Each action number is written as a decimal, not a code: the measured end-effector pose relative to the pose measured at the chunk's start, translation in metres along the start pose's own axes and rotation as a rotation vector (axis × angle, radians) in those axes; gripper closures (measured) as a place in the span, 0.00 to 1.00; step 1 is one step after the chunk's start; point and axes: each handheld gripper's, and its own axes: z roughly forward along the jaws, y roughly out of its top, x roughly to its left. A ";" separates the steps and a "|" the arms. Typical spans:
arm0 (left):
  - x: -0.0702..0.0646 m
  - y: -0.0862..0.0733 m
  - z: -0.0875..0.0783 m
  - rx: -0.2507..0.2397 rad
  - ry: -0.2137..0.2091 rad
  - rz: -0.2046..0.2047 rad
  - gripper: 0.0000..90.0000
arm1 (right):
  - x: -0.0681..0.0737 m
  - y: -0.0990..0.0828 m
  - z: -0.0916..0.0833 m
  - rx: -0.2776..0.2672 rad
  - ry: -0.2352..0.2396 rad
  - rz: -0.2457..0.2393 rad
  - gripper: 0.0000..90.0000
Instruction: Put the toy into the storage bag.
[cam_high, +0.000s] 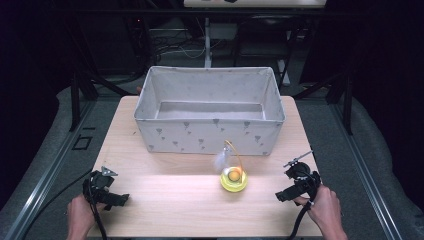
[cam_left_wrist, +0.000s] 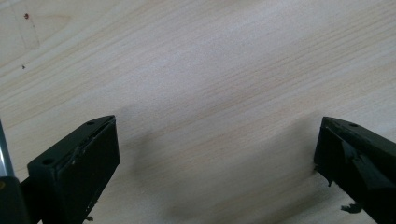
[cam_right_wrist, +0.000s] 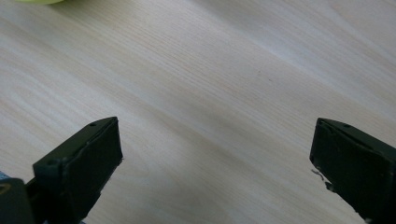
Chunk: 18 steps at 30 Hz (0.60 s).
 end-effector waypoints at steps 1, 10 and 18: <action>0.000 0.000 -0.001 -0.005 -0.001 0.000 0.00 | 0.000 0.000 0.000 0.000 0.000 0.000 0.02; 0.001 0.002 0.002 -0.005 -0.015 0.001 0.00 | 0.010 0.005 -0.002 0.025 0.015 -0.031 0.02; -0.004 0.007 0.002 -0.008 -0.013 0.035 0.00 | 0.021 0.014 -0.008 0.036 0.027 -0.061 0.00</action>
